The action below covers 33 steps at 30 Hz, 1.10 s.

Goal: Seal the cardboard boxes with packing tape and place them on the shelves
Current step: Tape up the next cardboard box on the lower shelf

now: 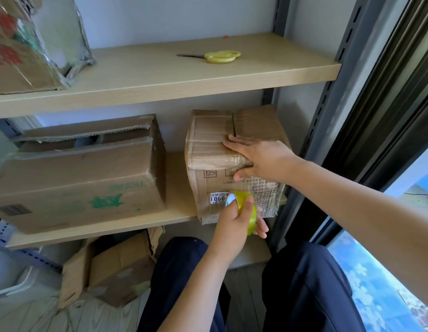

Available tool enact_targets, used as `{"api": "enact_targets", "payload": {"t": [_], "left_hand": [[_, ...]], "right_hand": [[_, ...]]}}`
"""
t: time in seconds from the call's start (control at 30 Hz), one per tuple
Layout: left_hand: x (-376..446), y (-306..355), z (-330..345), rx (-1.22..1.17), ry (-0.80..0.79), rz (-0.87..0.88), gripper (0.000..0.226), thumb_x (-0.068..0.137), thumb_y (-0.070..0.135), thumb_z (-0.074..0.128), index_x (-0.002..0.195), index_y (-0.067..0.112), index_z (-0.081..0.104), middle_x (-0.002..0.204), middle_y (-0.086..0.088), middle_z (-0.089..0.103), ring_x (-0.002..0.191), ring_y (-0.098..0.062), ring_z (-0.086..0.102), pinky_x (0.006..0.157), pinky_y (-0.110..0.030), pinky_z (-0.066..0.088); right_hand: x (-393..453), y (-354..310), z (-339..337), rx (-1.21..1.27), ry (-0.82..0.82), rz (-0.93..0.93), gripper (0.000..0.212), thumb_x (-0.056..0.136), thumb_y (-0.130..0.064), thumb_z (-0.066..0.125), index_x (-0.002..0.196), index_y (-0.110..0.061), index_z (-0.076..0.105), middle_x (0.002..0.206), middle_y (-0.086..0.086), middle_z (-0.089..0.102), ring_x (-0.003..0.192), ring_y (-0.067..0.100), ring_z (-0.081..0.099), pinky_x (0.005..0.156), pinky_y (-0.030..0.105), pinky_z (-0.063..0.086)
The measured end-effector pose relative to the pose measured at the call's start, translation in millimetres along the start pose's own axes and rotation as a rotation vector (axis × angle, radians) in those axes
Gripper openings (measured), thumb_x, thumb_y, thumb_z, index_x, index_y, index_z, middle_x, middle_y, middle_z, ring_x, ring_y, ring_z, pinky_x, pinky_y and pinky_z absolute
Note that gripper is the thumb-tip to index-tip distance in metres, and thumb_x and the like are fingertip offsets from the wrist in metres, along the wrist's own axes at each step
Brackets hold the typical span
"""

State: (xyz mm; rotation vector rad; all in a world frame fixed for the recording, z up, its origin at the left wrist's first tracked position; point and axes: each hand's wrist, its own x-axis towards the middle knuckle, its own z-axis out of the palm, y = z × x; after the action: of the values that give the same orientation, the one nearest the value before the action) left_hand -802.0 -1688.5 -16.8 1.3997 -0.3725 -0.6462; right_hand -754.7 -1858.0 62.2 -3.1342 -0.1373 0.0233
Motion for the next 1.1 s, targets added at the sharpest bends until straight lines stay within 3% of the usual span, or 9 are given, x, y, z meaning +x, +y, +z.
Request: {"api": "enact_targets", "payload": {"t": [0.37, 0.6, 0.67, 0.77, 0.83, 0.9, 0.93, 1.0, 1.1], "left_hand": [[45, -7, -2, -0.013, 0.095, -0.186, 0.050, 0.105, 0.044, 0.040, 0.095, 0.000, 0.064, 0.068, -0.017, 0.070, 0.059, -0.028, 0.066, 0.063, -0.035, 0.054], [48, 8, 1, -0.088, 0.140, -0.257, 0.048, 0.105, 0.040, 0.043, 0.088, 0.000, 0.063, 0.062, -0.016, 0.064, 0.046, -0.022, 0.058, 0.045, -0.024, 0.049], [46, 12, 2, -0.082, 0.177, -0.247, 0.046, 0.104, 0.042, 0.045, 0.094, 0.000, 0.064, 0.064, -0.014, 0.065, 0.047, -0.019, 0.059, 0.046, -0.023, 0.051], [46, 15, 0, -0.095, 0.170, -0.252, 0.039, 0.102, 0.040, 0.049, 0.095, 0.003, 0.061, 0.066, -0.010, 0.064, 0.047, -0.016, 0.060, 0.048, -0.023, 0.053], [47, 14, -3, -0.055, 0.124, -0.253, 0.045, 0.101, 0.044, 0.050, 0.100, 0.000, 0.061, 0.067, -0.009, 0.066, 0.050, -0.017, 0.061, 0.051, -0.025, 0.053], [48, 11, -7, -0.041, 0.109, -0.251, 0.046, 0.101, 0.045, 0.049, 0.099, 0.001, 0.062, 0.064, -0.008, 0.065, 0.048, -0.018, 0.060, 0.050, -0.025, 0.052], [48, 12, -7, -0.056, 0.102, -0.251, 0.044, 0.102, 0.044, 0.048, 0.097, 0.002, 0.062, 0.060, -0.008, 0.063, 0.046, -0.018, 0.058, 0.048, -0.024, 0.050], [48, 14, -6, -0.076, 0.115, -0.257, 0.044, 0.102, 0.043, 0.048, 0.096, 0.001, 0.061, 0.057, -0.008, 0.060, 0.043, -0.018, 0.056, 0.044, -0.024, 0.049], [49, 14, -3, -0.051, 0.177, -0.232, 0.056, 0.100, 0.050, 0.047, 0.105, -0.004, 0.062, 0.062, -0.009, 0.061, 0.042, -0.017, 0.056, 0.042, -0.025, 0.049]], "right_hand": [[7, -1, 8, -0.138, 0.230, 0.027, 0.088, 0.085, -0.066, 0.057, 0.156, -0.030, 0.019, 0.163, -0.007, 0.022, 0.143, 0.017, 0.037, 0.095, 0.037, 0.049], [5, 0, 5, -0.164, 0.177, 0.034, 0.107, 0.075, -0.067, 0.069, 0.157, -0.027, 0.013, 0.164, -0.006, 0.017, 0.146, 0.019, 0.029, 0.102, 0.039, 0.044], [7, -7, 7, -0.202, 0.206, 0.072, 0.104, 0.078, -0.062, 0.070, 0.157, -0.024, 0.014, 0.164, -0.003, 0.016, 0.147, 0.021, 0.026, 0.107, 0.039, 0.040], [6, -19, 7, -0.262, 0.185, 0.103, 0.104, 0.082, -0.057, 0.068, 0.157, -0.017, 0.008, 0.166, 0.004, 0.009, 0.151, 0.024, 0.013, 0.121, 0.040, 0.017], [-1, -23, 2, -0.293, 0.187, 0.068, 0.096, 0.085, -0.053, 0.066, 0.157, -0.017, 0.015, 0.165, 0.004, 0.012, 0.147, 0.027, 0.023, 0.118, 0.041, 0.023], [-10, -31, -8, -0.223, 0.416, -0.056, 0.065, 0.089, -0.046, 0.066, 0.144, -0.017, 0.047, 0.148, 0.005, 0.046, 0.123, 0.028, 0.053, 0.093, 0.041, 0.049], [-13, -37, -15, -0.184, 0.640, -0.153, 0.041, 0.092, -0.040, 0.065, 0.125, -0.015, 0.063, 0.125, 0.005, 0.063, 0.101, 0.026, 0.063, 0.075, 0.037, 0.054], [-13, -47, -42, -0.166, 1.035, -0.218, 0.021, 0.098, -0.029, 0.058, 0.091, -0.013, 0.071, 0.084, 0.001, 0.066, 0.068, 0.019, 0.060, 0.053, 0.030, 0.048], [6, -57, -97, 0.012, 1.239, 0.093, 0.023, 0.098, -0.023, 0.055, 0.079, -0.011, 0.064, 0.076, 0.002, 0.057, 0.057, 0.019, 0.048, 0.045, 0.027, 0.034]]}}
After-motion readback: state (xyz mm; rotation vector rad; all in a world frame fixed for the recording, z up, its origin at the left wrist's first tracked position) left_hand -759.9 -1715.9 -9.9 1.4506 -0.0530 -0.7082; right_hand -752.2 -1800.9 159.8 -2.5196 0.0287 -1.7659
